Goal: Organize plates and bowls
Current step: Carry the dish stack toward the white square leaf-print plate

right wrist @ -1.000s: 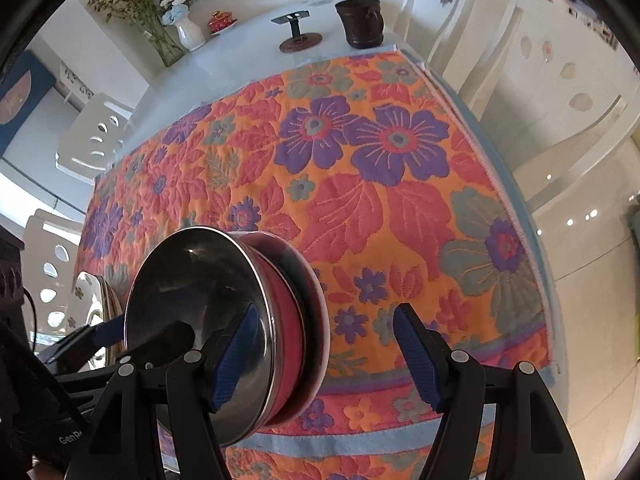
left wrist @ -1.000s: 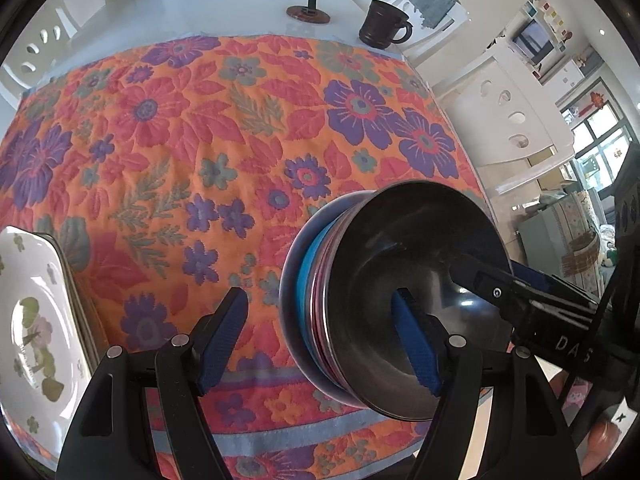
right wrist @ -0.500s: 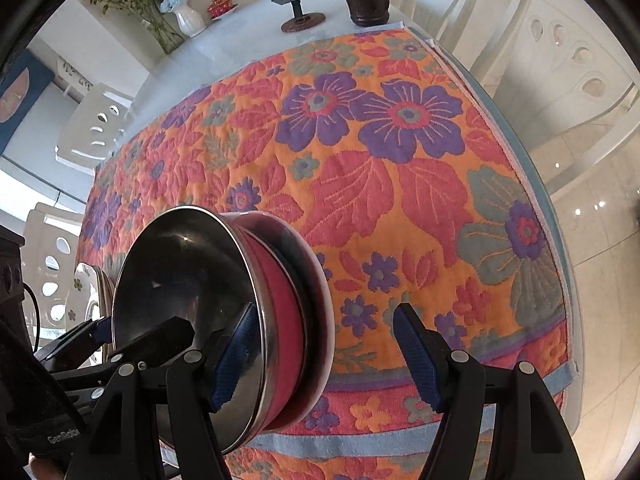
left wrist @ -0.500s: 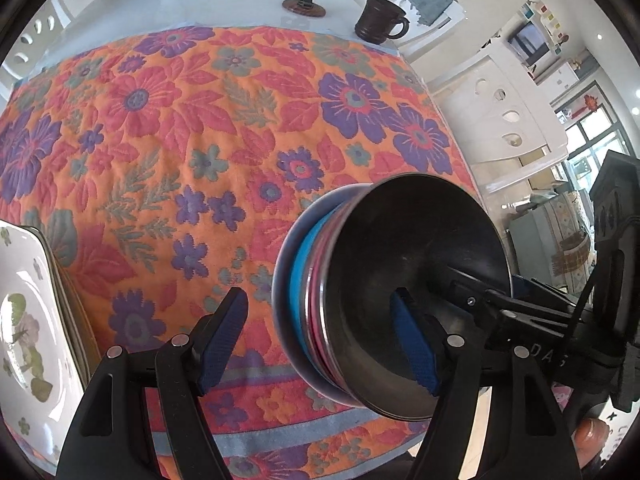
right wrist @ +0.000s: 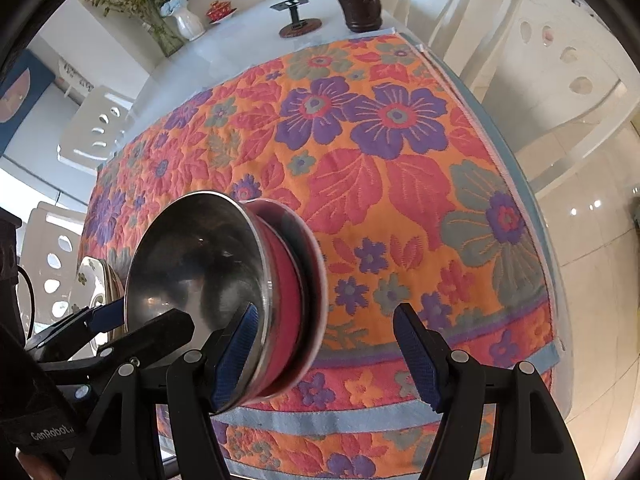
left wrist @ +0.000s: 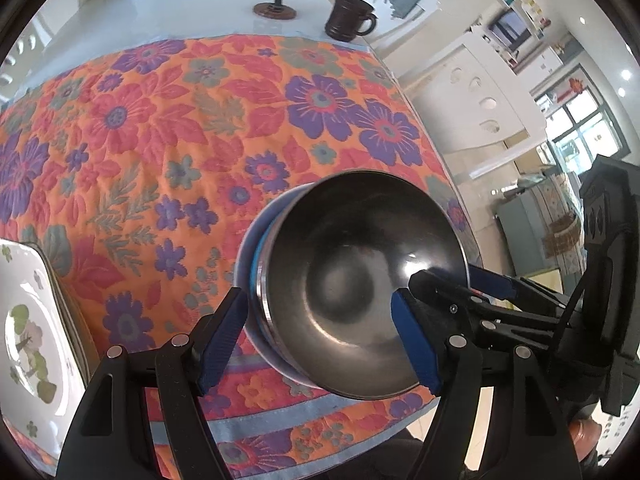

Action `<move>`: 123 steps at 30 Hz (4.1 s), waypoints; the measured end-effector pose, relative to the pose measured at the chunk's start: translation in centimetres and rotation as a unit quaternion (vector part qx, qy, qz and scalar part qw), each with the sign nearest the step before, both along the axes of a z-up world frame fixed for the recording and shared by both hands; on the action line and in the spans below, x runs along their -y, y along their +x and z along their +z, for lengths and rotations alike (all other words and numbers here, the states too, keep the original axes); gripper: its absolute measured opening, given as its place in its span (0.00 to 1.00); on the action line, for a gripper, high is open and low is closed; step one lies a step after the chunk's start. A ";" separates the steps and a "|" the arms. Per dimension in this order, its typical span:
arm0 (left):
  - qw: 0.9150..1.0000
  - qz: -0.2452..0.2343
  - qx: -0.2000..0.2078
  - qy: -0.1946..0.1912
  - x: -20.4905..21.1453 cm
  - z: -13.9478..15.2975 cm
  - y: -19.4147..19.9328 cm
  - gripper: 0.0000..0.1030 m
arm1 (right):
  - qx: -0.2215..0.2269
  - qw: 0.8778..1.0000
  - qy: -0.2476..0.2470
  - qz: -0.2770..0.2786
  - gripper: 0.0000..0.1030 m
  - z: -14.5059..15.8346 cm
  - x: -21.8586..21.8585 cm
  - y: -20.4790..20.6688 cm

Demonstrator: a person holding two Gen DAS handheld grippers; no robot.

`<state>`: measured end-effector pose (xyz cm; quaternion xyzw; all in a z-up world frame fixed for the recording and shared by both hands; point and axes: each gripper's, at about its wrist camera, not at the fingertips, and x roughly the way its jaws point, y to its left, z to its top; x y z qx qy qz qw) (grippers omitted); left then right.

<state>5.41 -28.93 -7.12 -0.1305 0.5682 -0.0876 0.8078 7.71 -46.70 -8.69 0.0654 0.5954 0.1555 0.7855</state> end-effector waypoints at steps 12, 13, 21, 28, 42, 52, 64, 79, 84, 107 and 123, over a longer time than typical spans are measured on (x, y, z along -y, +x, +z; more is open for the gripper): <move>1.000 -0.012 0.003 0.015 0.0 0.4 0.9 0.71 | 0.012 1.000 0.003 -0.008 0.66 0.3 0.7 -0.5; 1.000 -0.012 0.007 0.014 -0.2 0.5 0.9 0.71 | 0.011 1.000 0.005 -0.008 0.66 0.3 0.6 -0.5; 1.000 -0.020 0.013 0.017 -0.3 0.5 1.1 0.71 | 0.014 1.000 0.001 -0.009 0.66 0.2 0.1 -0.5; 0.999 -0.027 0.016 0.026 -0.6 0.2 1.1 0.71 | 0.014 1.000 -0.003 -0.023 0.66 -0.1 0.4 -0.4; 0.999 -0.017 0.012 0.029 -0.3 -0.3 1.3 0.71 | 0.005 0.999 -0.005 -0.041 0.66 -0.4 0.5 -0.3; 0.998 -0.023 0.010 0.050 -0.2 -0.9 1.1 0.71 | 0.005 0.999 -0.002 -0.048 0.66 -0.6 0.8 -0.6; 0.999 -0.014 0.007 0.039 -0.7 -0.7 0.5 0.71 | 0.005 0.999 0.005 -0.042 0.66 -0.5 0.6 -0.6; 0.999 -0.012 0.016 0.040 -1.1 0.3 -0.4 0.71 | 0.012 0.999 -0.001 -0.041 0.66 0.0 0.7 -0.4; 0.999 -0.013 0.018 0.040 -1.1 0.3 -0.6 0.71 | 0.015 0.999 -0.005 -0.043 0.66 0.3 1.1 -0.6; 1.000 0.016 -0.005 0.025 -1.8 -3.3 1.0 0.70 | -0.003 1.000 0.004 0.016 0.66 -1.9 -0.7 1.8; 0.994 0.053 -0.015 -0.094 -3.1 -4.7 0.4 0.54 | -0.058 0.991 0.111 0.043 0.44 -4.1 -1.1 2.9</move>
